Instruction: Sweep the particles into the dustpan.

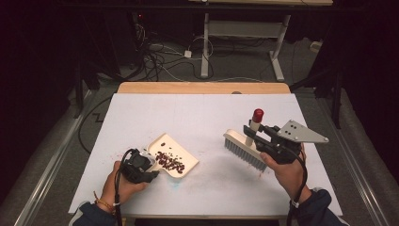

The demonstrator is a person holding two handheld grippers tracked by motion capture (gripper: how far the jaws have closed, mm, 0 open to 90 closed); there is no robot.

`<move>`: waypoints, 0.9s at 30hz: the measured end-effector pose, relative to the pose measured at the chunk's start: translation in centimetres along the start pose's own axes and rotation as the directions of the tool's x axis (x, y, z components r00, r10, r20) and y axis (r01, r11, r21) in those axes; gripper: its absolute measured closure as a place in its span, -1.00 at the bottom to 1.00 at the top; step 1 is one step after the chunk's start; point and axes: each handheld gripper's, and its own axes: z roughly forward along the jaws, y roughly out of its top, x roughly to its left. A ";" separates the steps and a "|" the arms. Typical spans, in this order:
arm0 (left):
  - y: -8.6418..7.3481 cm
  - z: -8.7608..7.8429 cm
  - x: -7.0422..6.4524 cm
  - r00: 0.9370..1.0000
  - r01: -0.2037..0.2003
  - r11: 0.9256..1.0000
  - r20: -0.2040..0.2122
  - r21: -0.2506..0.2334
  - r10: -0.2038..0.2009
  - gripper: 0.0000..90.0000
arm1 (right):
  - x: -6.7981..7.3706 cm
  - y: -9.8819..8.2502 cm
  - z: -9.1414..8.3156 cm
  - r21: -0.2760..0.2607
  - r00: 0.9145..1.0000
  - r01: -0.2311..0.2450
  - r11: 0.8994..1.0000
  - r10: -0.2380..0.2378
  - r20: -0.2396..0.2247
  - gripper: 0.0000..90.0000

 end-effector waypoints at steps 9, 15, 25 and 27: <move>-0.1 0.0 0.4 0.999 0.026 1.000 -0.018 -0.011 -0.026 0.40 | -0.7 -0.7 -1.8 0.040 0.998 0.044 0.998 -0.043 -0.041 0.56; -0.2 -0.1 0.7 0.998 0.052 0.999 -0.032 -0.015 -0.052 0.40 | -1.2 -0.9 -3.4 0.055 0.997 0.052 0.997 -0.048 -0.058 0.56; -0.6 -0.4 2.2 0.991 0.124 0.991 -0.053 -0.041 -0.126 0.40 | -3.4 -1.3 -5.7 0.103 0.987 0.038 0.994 -0.021 -0.162 0.55; -0.8 -0.4 2.5 0.988 0.142 0.989 -0.061 -0.048 -0.145 0.40 | -3.8 -1.3 -6.1 0.122 0.987 0.034 0.992 -0.014 -0.162 0.55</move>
